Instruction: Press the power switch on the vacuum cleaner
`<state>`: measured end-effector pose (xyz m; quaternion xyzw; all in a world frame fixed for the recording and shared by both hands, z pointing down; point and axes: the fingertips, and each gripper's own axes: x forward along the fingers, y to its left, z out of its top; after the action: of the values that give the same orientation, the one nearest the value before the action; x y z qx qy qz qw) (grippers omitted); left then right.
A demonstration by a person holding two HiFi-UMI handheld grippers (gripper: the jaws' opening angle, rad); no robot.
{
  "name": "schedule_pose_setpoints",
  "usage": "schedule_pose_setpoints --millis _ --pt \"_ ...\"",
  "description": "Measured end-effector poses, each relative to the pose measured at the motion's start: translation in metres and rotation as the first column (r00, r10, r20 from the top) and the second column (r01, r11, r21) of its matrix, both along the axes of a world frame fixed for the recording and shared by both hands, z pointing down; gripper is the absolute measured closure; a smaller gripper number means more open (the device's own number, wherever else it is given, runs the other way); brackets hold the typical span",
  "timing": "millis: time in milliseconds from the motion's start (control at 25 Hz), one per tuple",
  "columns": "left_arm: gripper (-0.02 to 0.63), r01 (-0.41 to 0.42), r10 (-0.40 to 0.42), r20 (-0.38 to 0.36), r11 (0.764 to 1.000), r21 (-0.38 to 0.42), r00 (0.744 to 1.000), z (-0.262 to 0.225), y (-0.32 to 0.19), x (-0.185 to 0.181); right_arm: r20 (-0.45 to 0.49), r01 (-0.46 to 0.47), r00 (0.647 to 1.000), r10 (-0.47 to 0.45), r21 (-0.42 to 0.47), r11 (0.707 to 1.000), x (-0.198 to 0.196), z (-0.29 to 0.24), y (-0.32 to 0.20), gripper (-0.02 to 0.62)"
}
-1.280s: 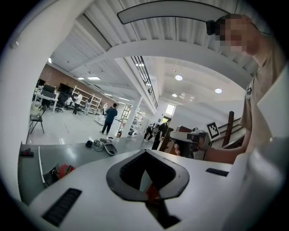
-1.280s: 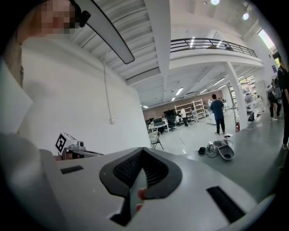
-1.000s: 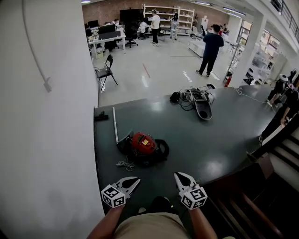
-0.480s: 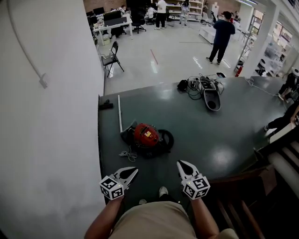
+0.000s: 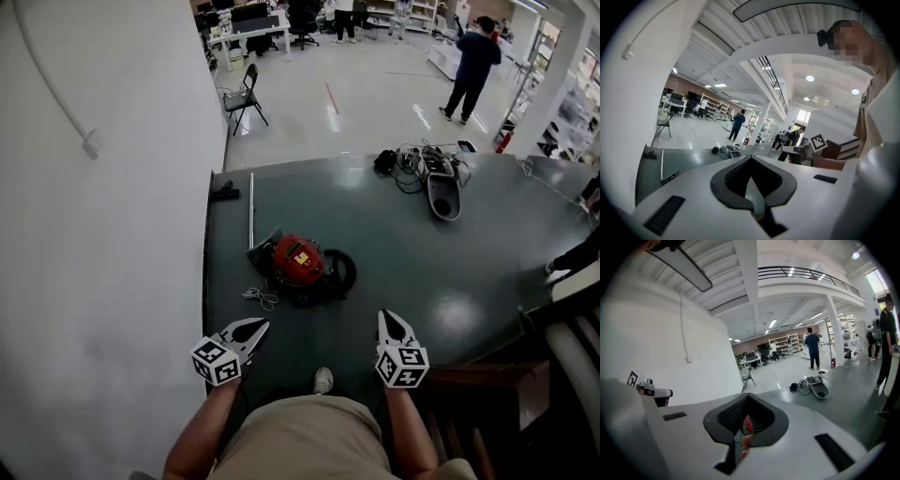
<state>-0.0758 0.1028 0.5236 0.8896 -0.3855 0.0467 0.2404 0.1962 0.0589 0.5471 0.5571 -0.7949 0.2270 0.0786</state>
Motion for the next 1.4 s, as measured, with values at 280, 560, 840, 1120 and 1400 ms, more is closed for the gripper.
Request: schedule_pose_setpoints --millis 280,560,840,1120,1400 --pt "0.601 0.040 -0.040 0.004 0.999 -0.018 0.999 0.005 -0.011 0.014 0.064 0.105 0.992 -0.111 0.089 0.991 -0.015 -0.031 -0.038 0.586" --pt "0.601 0.033 -0.033 0.007 0.999 -0.031 0.999 0.016 -0.044 0.022 0.012 0.204 0.977 -0.214 0.258 0.944 -0.042 -0.101 -0.073 0.586" --pt "0.601 -0.005 0.004 -0.016 0.999 -0.046 1.000 0.032 -0.110 0.012 0.001 0.347 0.938 -0.347 0.021 0.938 -0.100 0.003 -0.054 0.586" --pt "0.601 -0.045 0.043 -0.038 0.998 -0.052 0.998 0.039 -0.201 -0.013 -0.027 0.315 0.949 -0.315 0.006 0.949 -0.124 0.010 -0.125 0.586" --pt "0.601 -0.148 0.150 0.032 0.988 -0.053 0.988 0.067 -0.276 -0.045 -0.071 0.231 0.970 -0.233 -0.037 0.972 -0.155 0.030 -0.197 0.586"
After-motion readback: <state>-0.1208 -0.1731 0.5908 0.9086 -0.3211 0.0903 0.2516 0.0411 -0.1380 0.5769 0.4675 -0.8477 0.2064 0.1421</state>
